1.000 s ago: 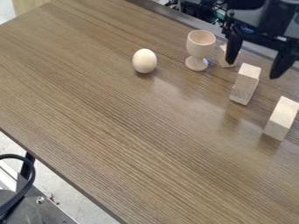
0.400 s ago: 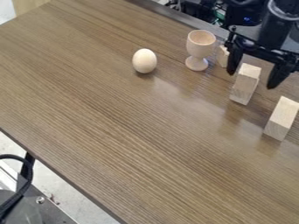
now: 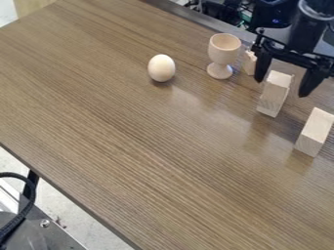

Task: Pick up the block and place it on top of a white block

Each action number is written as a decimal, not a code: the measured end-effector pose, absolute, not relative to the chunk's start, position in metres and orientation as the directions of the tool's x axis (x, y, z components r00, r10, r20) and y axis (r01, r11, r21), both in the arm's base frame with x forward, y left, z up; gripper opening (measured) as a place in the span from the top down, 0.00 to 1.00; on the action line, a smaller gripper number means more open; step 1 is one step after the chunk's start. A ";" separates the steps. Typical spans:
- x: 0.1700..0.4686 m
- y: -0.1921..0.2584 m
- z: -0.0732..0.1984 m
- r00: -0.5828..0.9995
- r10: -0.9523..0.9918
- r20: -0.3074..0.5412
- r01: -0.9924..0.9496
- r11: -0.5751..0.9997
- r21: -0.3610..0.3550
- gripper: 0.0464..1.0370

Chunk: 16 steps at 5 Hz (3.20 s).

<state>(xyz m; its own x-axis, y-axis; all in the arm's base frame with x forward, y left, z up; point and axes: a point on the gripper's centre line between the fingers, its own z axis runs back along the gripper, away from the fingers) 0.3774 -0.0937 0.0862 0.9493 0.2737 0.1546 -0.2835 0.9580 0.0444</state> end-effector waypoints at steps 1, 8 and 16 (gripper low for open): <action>0.383 -0.094 0.091 0.947 0.278 0.163 -0.286 0.958 0.030 0.04; 0.388 -0.091 0.081 0.951 0.283 0.124 -0.288 0.957 0.028 0.51; 0.376 -0.150 0.082 0.980 0.145 0.137 -0.154 0.986 0.057 0.51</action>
<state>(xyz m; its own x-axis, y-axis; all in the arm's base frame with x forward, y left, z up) 0.3760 -0.1501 0.0824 0.9799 0.1449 0.1374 -0.1539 0.9864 0.0573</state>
